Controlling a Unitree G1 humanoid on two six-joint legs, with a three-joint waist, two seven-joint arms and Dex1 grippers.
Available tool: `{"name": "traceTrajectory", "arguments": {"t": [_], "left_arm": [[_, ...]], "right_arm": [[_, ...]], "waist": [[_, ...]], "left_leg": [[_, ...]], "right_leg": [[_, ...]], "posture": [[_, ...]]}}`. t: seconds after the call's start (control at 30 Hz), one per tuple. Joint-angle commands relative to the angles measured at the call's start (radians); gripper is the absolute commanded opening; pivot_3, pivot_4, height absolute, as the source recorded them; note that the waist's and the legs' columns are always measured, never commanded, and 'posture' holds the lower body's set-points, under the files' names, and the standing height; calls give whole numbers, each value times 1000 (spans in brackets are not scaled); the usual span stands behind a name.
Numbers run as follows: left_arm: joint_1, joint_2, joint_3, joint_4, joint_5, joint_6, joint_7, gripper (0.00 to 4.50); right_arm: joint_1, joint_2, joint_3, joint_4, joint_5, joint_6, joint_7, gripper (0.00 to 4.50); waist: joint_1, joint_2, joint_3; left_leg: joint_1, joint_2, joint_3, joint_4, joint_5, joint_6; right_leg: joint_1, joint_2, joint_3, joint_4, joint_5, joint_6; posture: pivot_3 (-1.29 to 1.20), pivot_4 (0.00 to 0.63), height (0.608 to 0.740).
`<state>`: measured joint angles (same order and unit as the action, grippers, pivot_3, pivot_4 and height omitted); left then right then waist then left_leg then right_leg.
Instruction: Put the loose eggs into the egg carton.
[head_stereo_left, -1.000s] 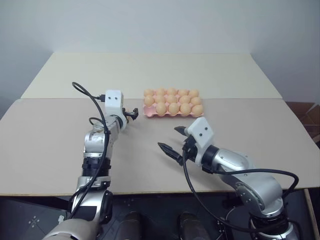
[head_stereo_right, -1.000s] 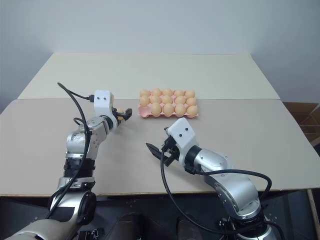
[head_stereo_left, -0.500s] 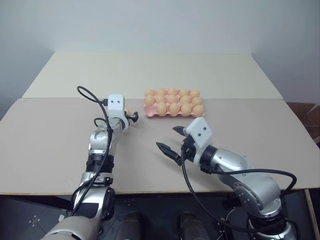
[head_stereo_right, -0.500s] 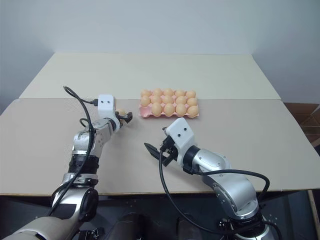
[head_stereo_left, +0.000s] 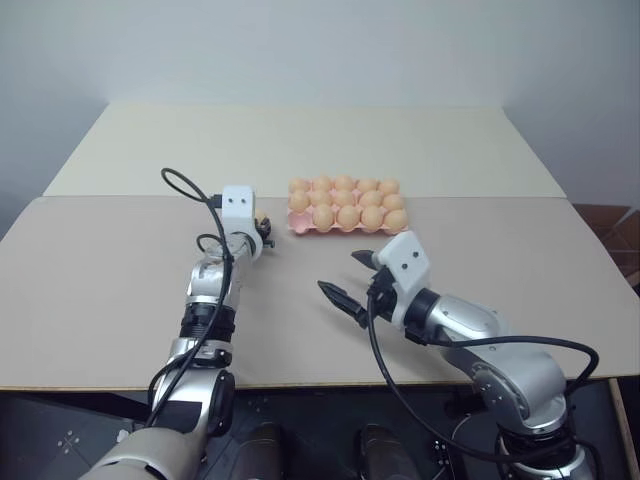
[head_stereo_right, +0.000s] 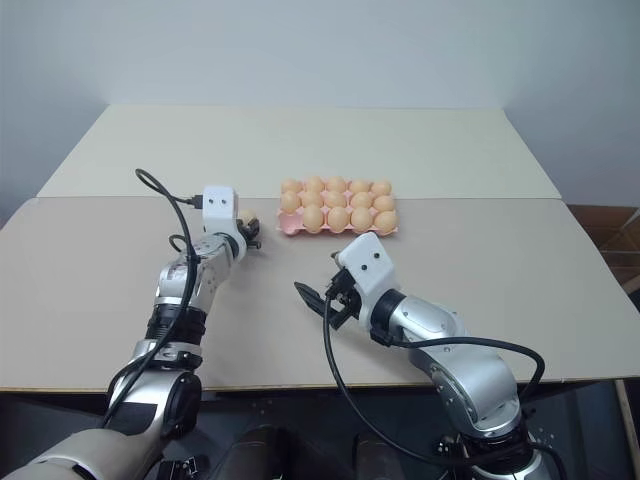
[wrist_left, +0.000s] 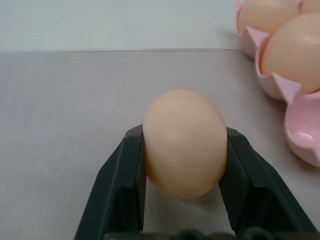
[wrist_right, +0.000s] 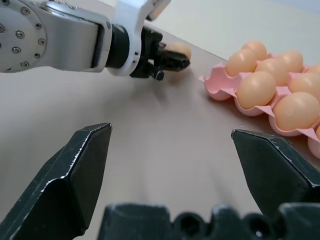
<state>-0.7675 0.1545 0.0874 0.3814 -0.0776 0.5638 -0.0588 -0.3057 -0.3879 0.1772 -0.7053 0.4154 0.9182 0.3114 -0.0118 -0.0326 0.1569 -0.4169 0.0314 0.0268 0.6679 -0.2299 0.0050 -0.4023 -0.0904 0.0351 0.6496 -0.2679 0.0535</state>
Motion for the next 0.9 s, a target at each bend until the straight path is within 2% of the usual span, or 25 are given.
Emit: {"name": "traceTrajectory", "arguments": {"t": [0.03, 0.9], "left_arm": [[3, 12, -121, -148, 34, -52, -102, 1666], [-70, -1, -191, -10, 95, -94, -177, 1664]], "right_arm": [[-10, 2, -37, -41, 9, 6, -9, 4500], [-45, 47, -65, -72, 21, 102, -76, 4500]], "waist": [[2, 0, 0], [0, 0, 0]], "left_leg": [[0, 0, 0, 0, 0, 0], [-1, 0, 0, 0, 0, 0]], "right_leg": [[0, 0, 0, 0, 0, 0], [-1, 0, 0, 0, 0, 0]], "posture": [[0, 150, 740], [0, 150, 740]]}}
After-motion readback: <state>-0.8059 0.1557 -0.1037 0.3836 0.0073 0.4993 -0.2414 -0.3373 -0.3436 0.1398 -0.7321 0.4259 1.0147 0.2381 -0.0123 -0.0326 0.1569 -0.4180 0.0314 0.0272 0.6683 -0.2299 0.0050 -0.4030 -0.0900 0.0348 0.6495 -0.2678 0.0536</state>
